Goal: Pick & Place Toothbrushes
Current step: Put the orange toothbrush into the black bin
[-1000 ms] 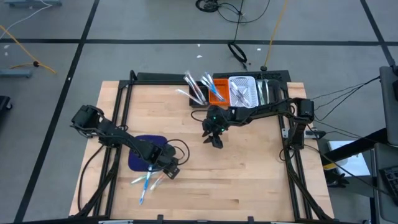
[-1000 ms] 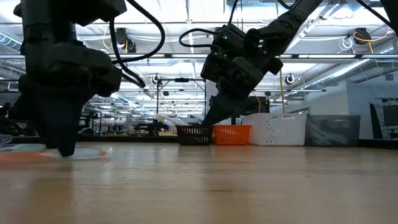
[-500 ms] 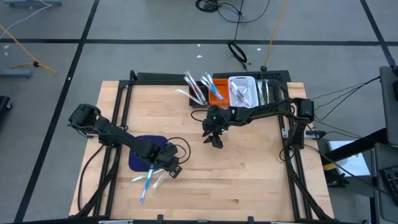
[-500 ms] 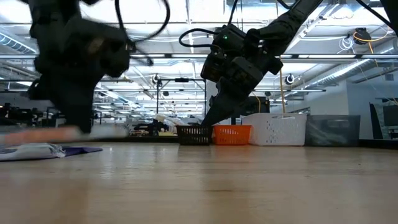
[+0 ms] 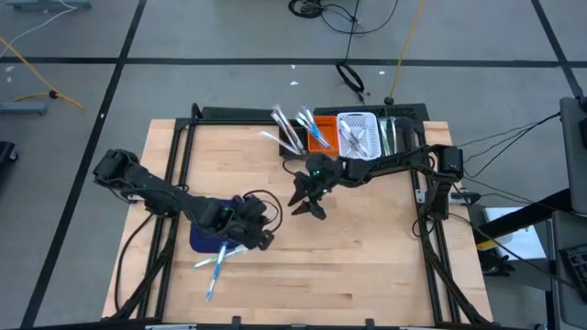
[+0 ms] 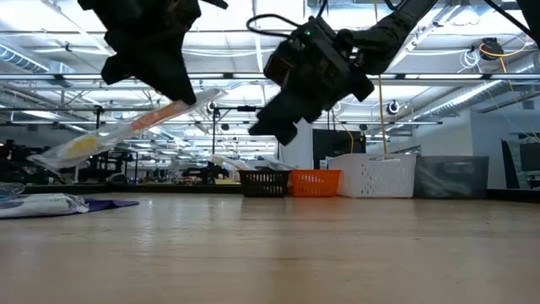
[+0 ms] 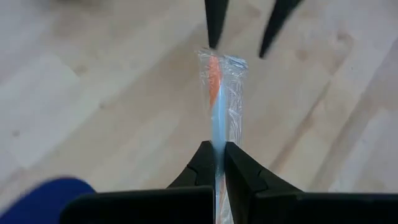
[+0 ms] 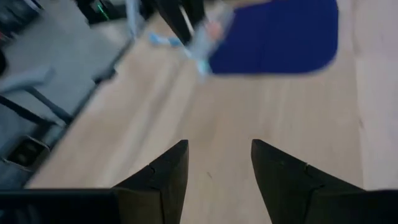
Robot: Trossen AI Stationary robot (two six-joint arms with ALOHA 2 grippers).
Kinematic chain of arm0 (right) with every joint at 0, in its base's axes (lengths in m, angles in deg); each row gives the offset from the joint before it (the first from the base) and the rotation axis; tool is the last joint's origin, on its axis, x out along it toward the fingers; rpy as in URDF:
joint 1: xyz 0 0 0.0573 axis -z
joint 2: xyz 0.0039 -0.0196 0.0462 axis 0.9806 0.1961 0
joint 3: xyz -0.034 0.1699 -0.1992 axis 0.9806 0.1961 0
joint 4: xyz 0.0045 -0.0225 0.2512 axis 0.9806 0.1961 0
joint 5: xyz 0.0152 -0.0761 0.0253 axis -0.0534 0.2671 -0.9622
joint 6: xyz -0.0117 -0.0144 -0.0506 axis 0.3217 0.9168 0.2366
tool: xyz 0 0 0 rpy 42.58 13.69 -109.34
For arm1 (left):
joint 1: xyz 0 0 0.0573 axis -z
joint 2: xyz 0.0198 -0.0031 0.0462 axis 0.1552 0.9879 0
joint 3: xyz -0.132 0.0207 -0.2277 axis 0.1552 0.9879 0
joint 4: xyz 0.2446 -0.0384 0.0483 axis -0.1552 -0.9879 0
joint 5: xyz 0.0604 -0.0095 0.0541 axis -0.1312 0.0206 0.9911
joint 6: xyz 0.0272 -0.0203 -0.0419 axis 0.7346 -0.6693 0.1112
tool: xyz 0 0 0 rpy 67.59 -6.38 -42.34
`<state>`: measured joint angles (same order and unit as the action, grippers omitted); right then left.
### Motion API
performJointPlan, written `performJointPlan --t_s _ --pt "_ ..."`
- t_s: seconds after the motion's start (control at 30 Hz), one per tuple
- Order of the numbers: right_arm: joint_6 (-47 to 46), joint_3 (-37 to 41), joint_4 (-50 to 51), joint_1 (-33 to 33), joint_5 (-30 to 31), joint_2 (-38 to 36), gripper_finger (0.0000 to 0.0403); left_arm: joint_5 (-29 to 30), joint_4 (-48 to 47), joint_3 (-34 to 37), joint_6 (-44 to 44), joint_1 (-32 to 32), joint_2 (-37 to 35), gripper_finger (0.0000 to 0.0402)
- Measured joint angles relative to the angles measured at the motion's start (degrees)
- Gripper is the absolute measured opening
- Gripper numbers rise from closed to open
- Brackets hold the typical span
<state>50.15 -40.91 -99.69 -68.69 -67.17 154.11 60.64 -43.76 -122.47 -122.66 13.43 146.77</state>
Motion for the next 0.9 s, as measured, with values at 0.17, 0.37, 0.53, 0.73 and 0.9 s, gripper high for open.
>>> performJointPlan --t_s 0.17,0.37,0.53,0.73,0.9 --pt "-4.4 0.0 -8.0 -0.1 -1.7 0.0 0.0167 4.9 0.9 -0.4 2.7 -0.6 0.0 0.0005" --pt "-7.9 0.0 -14.6 -0.4 -1.7 0.0 0.0167 8.0 4.1 -0.4 7.3 -1.6 0.0 0.0006" --pt "-9.4 0.0 -17.8 -0.6 -1.6 0.0 0.0167 8.7 7.2 -0.4 11.1 -2.5 0.0 0.0004" --pt "-11.4 0.0 -20.8 -1.1 -1.1 0.0 0.0165 10.4 8.1 -0.4 12.4 -3.1 0.0 0.0004" --pt "-11.6 0.0 -21.7 -1.1 0.2 0.0 0.0131 10.7 10.0 -0.4 14.2 -3.2 0.0 0.0010"
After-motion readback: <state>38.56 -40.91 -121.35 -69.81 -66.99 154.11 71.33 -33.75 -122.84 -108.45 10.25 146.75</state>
